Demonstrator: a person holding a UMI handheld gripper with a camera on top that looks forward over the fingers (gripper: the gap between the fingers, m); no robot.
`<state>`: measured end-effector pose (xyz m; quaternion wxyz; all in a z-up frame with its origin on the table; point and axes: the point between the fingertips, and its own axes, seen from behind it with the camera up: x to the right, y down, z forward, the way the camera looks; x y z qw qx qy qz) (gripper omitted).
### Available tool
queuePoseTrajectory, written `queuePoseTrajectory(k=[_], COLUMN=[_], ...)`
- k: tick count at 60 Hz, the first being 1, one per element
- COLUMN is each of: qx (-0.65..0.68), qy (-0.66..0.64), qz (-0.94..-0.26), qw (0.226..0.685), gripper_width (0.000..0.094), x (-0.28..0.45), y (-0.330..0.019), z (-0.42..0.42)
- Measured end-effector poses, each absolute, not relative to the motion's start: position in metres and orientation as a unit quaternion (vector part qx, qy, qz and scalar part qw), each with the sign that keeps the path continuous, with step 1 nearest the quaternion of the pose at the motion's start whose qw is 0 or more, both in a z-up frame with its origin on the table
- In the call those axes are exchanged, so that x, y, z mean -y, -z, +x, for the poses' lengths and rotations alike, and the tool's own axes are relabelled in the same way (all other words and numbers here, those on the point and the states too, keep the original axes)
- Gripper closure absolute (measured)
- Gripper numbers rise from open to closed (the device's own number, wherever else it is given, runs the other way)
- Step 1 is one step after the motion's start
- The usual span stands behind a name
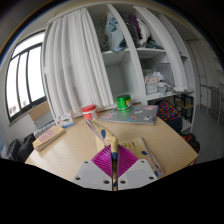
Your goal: Fold towel
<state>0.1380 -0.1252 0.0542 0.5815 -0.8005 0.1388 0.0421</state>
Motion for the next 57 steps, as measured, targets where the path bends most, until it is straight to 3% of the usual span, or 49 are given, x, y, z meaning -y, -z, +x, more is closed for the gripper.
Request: queuePoseTrajectory(k=[10,17,20,26,28,57], qx=[-0.190,-0.188,-0.183,-0.163,-0.155,-0.131], qy=[-0.006,-0.034,-0.040,-0.029,-0.014,-0.053], qz=[-0.829,-0.828,-0.833,-0.837,-0.837,-0.820], qw=[0.526,0.527,0.520,0.521,0.525,0.554], gripper_width=[0.0893,0.0839,0.0697,0.0187,0.0118,0.0114], x=[0.131,0.131,0.134,0.145,0.151,0.251], y=[0.001,-0.003,-0.005,-0.016,-0.020,-0.058], z=[0.197,0.197,0.194,0.197,0.202,0.225])
